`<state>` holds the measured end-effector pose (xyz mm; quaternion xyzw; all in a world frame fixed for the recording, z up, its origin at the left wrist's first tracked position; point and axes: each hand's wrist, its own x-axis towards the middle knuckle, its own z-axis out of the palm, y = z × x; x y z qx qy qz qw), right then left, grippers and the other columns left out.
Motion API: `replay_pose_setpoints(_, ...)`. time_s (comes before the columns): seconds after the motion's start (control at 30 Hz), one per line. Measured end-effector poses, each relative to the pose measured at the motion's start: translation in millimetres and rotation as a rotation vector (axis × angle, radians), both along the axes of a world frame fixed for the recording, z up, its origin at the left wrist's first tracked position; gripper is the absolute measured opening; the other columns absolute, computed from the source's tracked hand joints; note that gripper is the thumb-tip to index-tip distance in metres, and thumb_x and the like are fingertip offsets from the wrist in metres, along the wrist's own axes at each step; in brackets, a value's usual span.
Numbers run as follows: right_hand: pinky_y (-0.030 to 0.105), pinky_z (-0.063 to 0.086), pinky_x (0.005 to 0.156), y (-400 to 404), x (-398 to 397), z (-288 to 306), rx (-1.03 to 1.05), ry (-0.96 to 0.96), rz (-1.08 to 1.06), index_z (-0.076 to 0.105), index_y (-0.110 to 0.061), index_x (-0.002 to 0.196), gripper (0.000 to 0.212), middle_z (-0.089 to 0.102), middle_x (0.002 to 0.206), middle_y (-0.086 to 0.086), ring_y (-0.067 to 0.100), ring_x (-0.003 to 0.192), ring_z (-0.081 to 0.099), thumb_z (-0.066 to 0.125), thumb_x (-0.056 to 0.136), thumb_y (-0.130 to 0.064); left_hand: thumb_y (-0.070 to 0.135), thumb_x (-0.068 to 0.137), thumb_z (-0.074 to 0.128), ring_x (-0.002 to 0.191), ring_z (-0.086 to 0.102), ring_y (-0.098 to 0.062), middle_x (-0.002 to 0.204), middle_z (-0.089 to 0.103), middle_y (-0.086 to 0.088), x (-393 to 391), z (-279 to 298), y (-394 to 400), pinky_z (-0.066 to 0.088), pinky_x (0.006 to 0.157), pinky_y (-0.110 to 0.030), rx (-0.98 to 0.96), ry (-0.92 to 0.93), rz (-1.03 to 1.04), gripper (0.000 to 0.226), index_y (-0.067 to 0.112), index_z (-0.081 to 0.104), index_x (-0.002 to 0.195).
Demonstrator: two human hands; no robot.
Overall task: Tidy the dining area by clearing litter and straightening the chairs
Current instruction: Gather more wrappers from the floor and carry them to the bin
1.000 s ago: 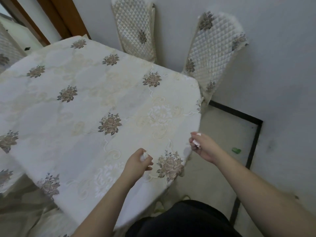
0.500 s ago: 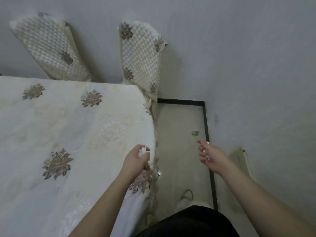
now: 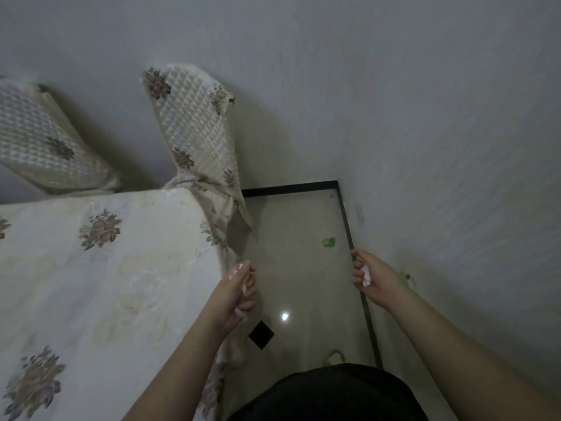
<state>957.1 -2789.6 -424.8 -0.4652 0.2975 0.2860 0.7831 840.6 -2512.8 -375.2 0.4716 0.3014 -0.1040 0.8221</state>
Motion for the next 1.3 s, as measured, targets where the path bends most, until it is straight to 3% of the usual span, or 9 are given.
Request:
replay_pose_setpoints(0.17,0.017,0.030,0.034,-4.6,43.6,-5.8,0.025,0.008,-0.001,0.059,-0.016,0.086,0.008,0.041,0.054,-0.005,0.007,0.037,0.033,0.056,0.093,-0.019,0.042,0.090,0.053,0.041,0.025,-0.005,0.057,0.034,0.003,43.7,3.5,-17.2,0.009,0.033,-0.014,-0.148,0.040,0.071,0.030,0.019,0.045,0.072)
replay_pose_setpoints(0.3,0.016,0.030,0.038,4.6,74.8,-4.4,0.026,-0.008,-0.005,0.066,-0.015,0.078,0.017,0.043,0.055,-0.005,0.007,0.039,0.033,0.056,0.091,-0.019,0.045,0.088,0.054,0.040,0.031,-0.006,0.055,0.036,0.003,77.1,-3.4,-18.1,0.018,0.029,-0.013,-0.234,0.089,0.107,0.036,0.019,0.041,0.067)
replay_pose_setpoints(0.5,0.017,0.032,0.040,27.0,119.3,-10.7,-0.037,-0.039,0.028,0.069,-0.017,0.056,0.038,0.043,0.055,-0.001,0.007,0.044,0.037,0.058,0.092,-0.015,0.042,0.093,0.050,0.043,0.035,-0.007,0.058,0.039,0.002,139.0,-15.5,0.2,0.014,0.034,-0.015,-0.262,0.121,0.104,0.032,0.019,0.042,0.073)
replay_pose_setpoints(0.67,0.018,0.034,0.039,38.2,159.1,-17.3,-0.123,-0.087,0.011,0.054,-0.015,0.081,0.013,0.042,0.062,0.001,0.006,0.046,0.040,0.057,0.093,-0.014,0.041,0.094,0.049,0.043,0.035,-0.008,0.058,0.040,0.002,201.8,-31.0,27.6,0.014,0.034,-0.016,-0.251,0.157,0.059,0.031,0.020,0.044,0.071)
replay_pose_setpoints(0.8,0.020,0.037,0.041,46.3,188.1,-16.5,-0.171,-0.012,-0.086,0.060,-0.010,0.092,0.005,0.049,0.061,0.004,0.012,0.048,0.044,0.057,0.092,-0.014,0.041,0.090,0.053,0.042,0.038,-0.008,0.058,0.041,0.003,249.4,-38.7,41.5,0.017,0.037,-0.016,-0.279,0.171,0.015,0.030,0.021,0.046,0.068)
replay_pose_setpoints(0.97,0.020,0.038,0.040,55.7,215.0,-16.4,-0.103,0.107,-0.211,0.061,-0.008,0.091,0.007,0.047,0.061,0.005,0.013,0.050,0.042,0.055,0.092,-0.013,0.042,0.089,0.052,0.043,0.038,-0.009,0.058,0.041,0.004,299.3,-40.2,38.7,0.034,0.043,-0.018,-0.298,0.172,-0.034,0.030,0.022,0.045,0.067)
replay_pose_setpoints(1.3,0.020,0.033,0.037,57.1,305.9,-103.7,-0.077,0.254,-0.201,0.061,-0.012,0.084,0.005,0.047,0.056,0.000,0.011,0.041,0.040,0.060,0.088,-0.014,0.044,0.091,0.048,0.045,0.037,-0.009,0.060,0.039,0.004,372.4,-93.0,34.1,0.029,0.041,-0.017,-0.347,0.231,0.064,0.033,0.021,0.042,0.067)
